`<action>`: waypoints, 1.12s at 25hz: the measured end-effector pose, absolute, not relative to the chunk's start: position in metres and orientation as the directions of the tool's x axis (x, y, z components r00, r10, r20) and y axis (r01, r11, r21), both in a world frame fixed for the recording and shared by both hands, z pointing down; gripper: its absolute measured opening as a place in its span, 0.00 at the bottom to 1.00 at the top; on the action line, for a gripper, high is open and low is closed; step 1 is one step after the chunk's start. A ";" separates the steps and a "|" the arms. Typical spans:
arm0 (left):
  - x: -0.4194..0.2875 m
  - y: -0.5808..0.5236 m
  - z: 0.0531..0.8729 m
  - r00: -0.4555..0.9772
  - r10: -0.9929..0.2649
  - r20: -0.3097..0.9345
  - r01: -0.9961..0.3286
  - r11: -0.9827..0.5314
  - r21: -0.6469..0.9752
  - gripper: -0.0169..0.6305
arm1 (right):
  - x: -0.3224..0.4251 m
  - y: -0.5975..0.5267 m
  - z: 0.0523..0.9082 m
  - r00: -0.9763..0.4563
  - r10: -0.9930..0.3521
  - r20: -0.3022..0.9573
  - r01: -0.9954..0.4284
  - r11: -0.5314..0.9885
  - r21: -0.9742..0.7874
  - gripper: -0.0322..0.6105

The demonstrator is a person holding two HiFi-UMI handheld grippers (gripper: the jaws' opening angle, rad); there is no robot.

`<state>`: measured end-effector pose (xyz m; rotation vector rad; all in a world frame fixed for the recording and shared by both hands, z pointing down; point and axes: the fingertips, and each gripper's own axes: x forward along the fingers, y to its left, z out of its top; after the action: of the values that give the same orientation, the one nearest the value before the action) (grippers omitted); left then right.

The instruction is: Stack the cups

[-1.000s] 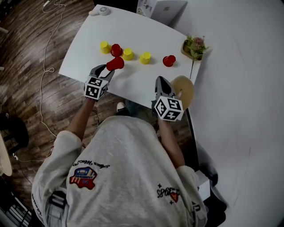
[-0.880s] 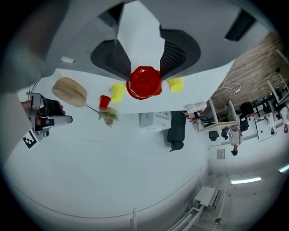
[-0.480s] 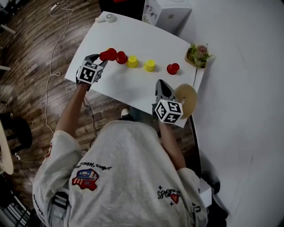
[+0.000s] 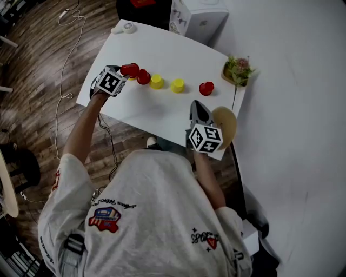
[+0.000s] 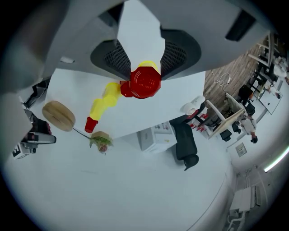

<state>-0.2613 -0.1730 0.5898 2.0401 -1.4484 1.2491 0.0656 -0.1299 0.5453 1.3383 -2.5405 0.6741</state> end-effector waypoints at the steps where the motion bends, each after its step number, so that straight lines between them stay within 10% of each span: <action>1: -0.260 -0.176 0.588 0.089 -0.579 0.810 -0.878 -0.430 -0.212 0.34 | 0.067 -0.132 0.546 -0.573 -0.731 0.371 -0.819 0.487 -0.304 0.05; 28: -0.238 -0.205 0.595 0.069 -0.422 0.904 -0.771 -0.598 -0.220 0.34 | 0.084 -0.158 0.555 -0.547 -0.743 0.385 -0.835 0.450 -0.318 0.05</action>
<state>-0.2376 -0.2054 0.5946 2.0351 -1.1935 1.5386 0.0838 -0.1582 0.5546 1.3817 -2.5082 0.7119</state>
